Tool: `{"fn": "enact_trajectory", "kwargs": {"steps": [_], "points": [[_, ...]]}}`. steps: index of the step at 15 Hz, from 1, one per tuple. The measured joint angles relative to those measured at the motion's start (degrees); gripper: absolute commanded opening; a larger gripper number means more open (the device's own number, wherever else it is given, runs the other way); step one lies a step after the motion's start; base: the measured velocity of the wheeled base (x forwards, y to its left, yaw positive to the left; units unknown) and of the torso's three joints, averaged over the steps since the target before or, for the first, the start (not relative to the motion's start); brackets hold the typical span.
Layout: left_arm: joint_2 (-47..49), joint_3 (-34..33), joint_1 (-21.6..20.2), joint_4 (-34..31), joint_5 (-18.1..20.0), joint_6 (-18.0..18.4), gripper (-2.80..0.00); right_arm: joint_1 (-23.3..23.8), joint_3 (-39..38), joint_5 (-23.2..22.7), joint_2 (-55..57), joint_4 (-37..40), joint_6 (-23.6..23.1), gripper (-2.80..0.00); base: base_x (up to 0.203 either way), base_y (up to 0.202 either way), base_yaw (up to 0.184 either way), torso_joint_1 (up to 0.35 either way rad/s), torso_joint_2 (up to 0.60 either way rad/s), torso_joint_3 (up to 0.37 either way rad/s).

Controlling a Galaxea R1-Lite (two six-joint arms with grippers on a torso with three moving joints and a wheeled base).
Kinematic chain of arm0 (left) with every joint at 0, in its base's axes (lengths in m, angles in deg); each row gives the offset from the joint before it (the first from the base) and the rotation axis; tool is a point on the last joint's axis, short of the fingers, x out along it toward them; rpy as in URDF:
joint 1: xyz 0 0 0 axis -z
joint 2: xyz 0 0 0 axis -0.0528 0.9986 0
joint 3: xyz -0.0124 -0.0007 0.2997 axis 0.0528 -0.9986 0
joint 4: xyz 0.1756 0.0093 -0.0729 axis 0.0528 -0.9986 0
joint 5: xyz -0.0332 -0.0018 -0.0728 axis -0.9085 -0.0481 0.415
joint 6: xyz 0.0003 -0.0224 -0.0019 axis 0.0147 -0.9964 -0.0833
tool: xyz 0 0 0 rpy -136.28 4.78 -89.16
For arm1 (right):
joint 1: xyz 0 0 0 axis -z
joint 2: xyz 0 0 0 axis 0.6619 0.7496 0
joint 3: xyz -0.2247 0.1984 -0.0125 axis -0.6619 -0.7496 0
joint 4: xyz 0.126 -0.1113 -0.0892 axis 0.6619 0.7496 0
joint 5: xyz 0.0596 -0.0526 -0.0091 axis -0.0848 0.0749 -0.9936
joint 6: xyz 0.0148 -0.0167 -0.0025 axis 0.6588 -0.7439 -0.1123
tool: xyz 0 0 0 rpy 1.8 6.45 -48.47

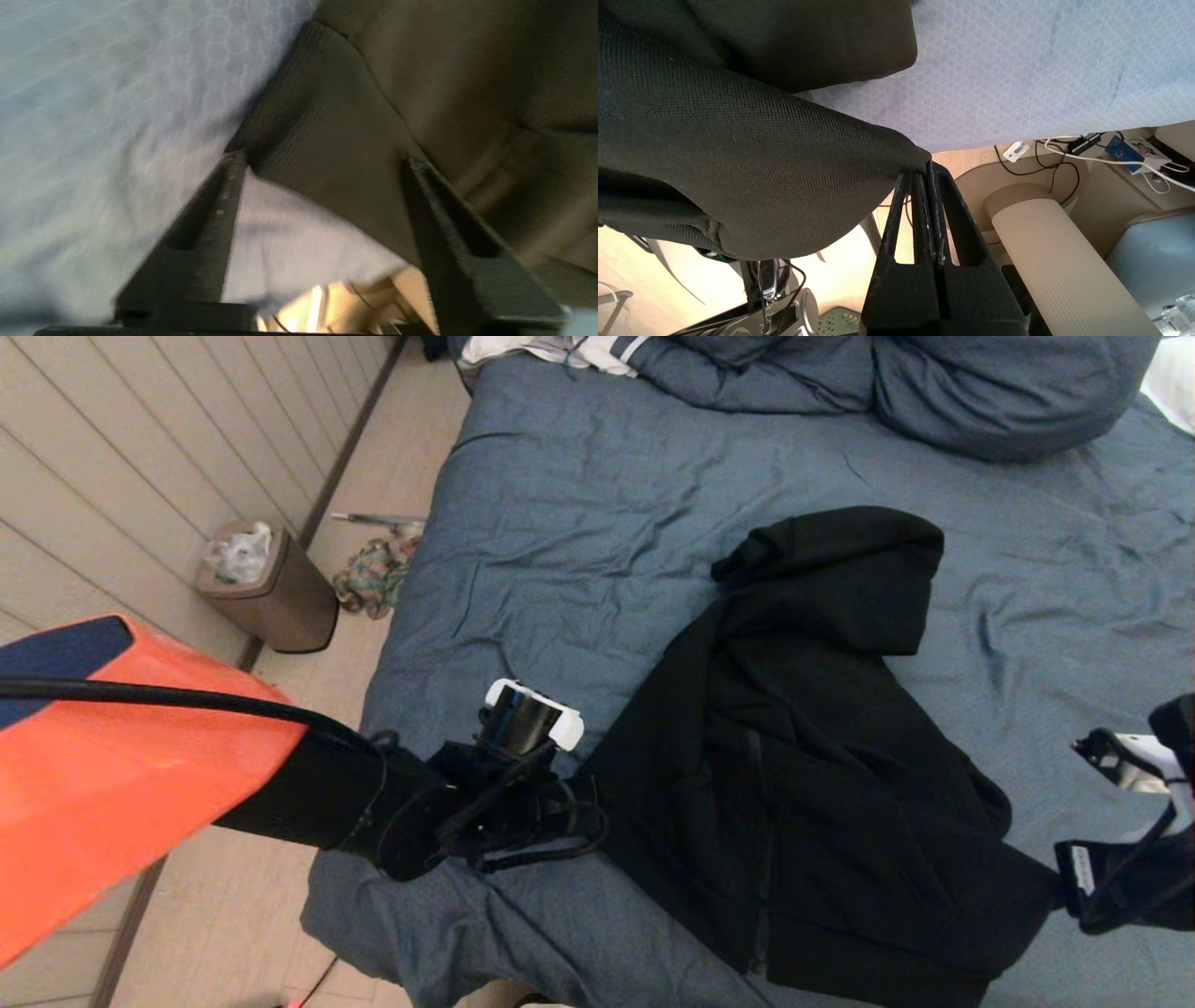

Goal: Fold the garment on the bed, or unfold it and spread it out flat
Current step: Unfold the black sweatshirt

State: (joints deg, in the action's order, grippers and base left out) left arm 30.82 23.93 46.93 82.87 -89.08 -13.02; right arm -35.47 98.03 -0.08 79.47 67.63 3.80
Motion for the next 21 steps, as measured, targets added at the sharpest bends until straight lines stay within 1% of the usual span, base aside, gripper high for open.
{"fn": "enact_trajectory", "kwargs": {"steps": [3, 4, 10, 14, 17, 21], "points": [[3.39, 2.02, 0.12, 2.33, -0.77, 0.43, 0.00, -0.05, -0.36, -0.26, -0.49, 0.00, 0.00, -2.80, 0.000, 0.000, 0.000, 0.000, 0.00, 0.000], [4.00, 2.39, 0.12, 2.49, -0.81, 0.49, -2.80, -0.05, -0.43, -0.27, -0.74, 0.08, 0.00, -2.80, 0.000, 0.000, 0.000, 0.000, 0.00, 0.000], [4.25, 3.06, 0.15, 2.43, -1.15, 0.71, -2.80, -1.10, -0.71, -0.35, -2.43, 0.22, 0.05, -2.80, 0.000, 0.000, 0.000, 0.000, 0.00, 0.000], [1.10, 1.92, 0.15, 1.91, -3.17, 0.69, -2.80, -1.76, -1.25, -0.38, -3.57, 0.65, 0.02, -2.80, 0.000, 0.000, 0.000, 0.000, 0.00, 0.000], [-4.57, -4.75, -0.81, 2.23, -3.47, 0.80, -2.80, -2.27, -2.01, -1.44, -4.12, 0.71, 0.09, -2.80, 0.000, 0.000, 0.000, 0.000, 0.00, 0.000], [-15.65, -20.50, -4.61, 2.49, -2.96, 0.86, -2.80, -4.46, -2.79, -2.23, -3.91, 0.50, 0.48, -2.80, 0.000, 0.000, 0.000, 0.000, 0.00, 0.000]]}}
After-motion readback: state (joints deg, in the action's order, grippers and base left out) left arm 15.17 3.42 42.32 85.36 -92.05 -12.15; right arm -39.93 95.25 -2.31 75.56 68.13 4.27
